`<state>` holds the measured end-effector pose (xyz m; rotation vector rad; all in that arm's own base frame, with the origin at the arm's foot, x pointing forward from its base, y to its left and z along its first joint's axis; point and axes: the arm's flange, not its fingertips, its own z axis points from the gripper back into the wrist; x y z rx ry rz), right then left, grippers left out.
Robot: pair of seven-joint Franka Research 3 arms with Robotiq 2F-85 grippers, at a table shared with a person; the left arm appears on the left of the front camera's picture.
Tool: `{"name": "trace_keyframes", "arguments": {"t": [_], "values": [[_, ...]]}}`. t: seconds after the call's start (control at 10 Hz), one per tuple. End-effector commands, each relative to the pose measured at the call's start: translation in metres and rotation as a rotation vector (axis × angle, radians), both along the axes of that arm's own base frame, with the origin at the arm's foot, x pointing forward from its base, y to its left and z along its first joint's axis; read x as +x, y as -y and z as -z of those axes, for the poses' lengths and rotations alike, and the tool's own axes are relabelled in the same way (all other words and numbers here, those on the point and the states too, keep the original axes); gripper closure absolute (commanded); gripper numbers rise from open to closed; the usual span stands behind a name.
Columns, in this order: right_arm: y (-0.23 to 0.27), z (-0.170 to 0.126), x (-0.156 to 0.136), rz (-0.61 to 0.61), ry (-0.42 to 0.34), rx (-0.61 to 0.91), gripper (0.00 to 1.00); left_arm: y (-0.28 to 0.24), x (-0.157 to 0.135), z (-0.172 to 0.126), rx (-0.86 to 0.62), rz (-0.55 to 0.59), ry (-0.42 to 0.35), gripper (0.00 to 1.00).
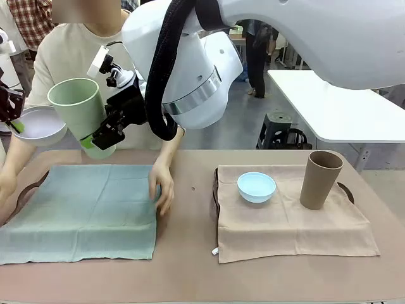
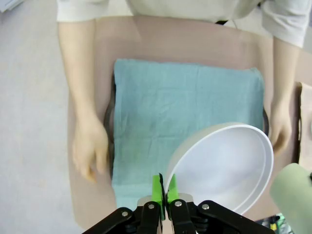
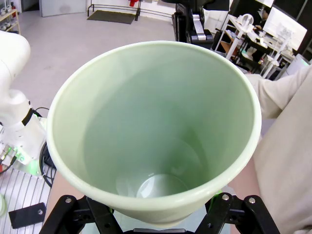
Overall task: Set up a tray with a mat and arrange the tableware.
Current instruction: Place the Picnic Bowl and Reusable plastic cup back onto the Handle tray in front of the human's position.
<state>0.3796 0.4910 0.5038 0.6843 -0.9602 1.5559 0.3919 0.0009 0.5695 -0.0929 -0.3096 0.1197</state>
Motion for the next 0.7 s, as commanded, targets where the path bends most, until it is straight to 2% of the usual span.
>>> {"name": "trace_keyframes", "arguments": {"t": [0.0,0.6], "values": [[-0.0014,-0.0013,0.0004,-0.003,0.005,-0.005,0.78,0.0008,0.0025,-0.0019,0.001,0.004,0.002,1.0],[-0.0014,-0.0013,0.0004,-0.003,0.005,-0.005,0.78,0.0008,0.0025,-0.0019,0.001,0.004,0.002,1.0]]}}
